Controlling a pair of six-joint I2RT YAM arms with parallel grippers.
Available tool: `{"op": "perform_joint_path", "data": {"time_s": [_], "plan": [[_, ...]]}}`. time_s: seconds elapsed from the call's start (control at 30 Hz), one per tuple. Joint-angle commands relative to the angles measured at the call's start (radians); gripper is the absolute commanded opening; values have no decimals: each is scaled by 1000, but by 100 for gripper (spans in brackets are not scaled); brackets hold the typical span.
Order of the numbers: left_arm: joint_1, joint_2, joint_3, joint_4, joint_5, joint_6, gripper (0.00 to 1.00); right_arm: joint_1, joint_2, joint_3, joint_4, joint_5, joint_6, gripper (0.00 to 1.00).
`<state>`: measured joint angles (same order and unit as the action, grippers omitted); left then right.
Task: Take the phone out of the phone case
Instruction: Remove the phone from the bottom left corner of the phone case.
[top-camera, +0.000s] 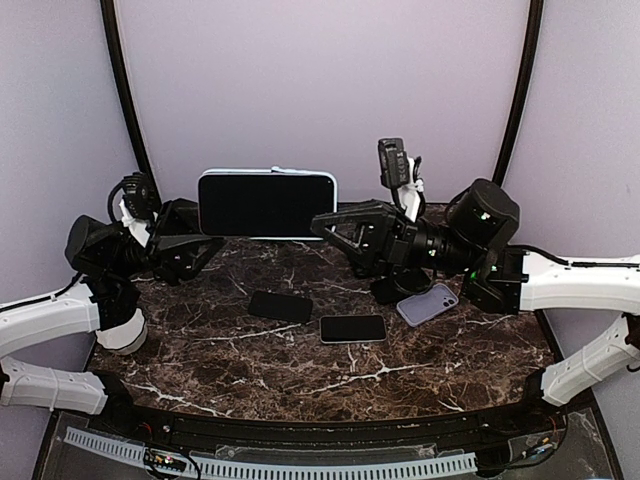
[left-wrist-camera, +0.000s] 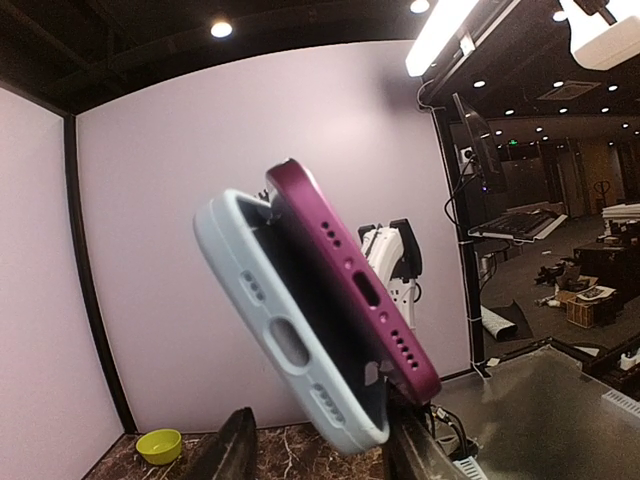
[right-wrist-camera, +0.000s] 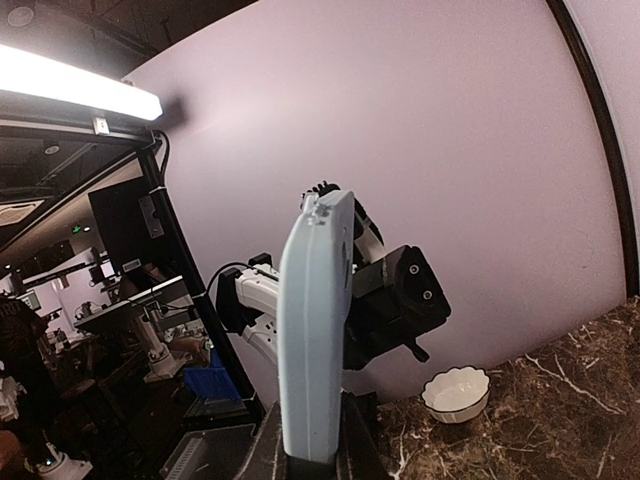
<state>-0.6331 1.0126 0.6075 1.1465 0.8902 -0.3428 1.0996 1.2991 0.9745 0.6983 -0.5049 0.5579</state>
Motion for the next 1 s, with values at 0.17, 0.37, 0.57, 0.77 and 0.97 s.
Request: {"op": "perform_joint_path", "data": {"time_s": [0.17, 0.37, 0.57, 0.77, 0.97], "plan": [[4, 4, 32, -97, -117, 41, 45, 30, -6, 40, 19, -188, 22, 0], [4, 17, 44, -177, -184, 66, 46, 37, 11, 52, 56, -235, 56, 0], [6, 9, 44, -244, -238, 87, 49, 36, 5, 53, 38, -232, 39, 0], [6, -32, 43, -357, -226, 181, 56, 7, -28, 50, -92, -20, -50, 0], [6, -117, 53, -637, -278, 418, 63, -54, -78, 23, -152, 111, -127, 0]]}}
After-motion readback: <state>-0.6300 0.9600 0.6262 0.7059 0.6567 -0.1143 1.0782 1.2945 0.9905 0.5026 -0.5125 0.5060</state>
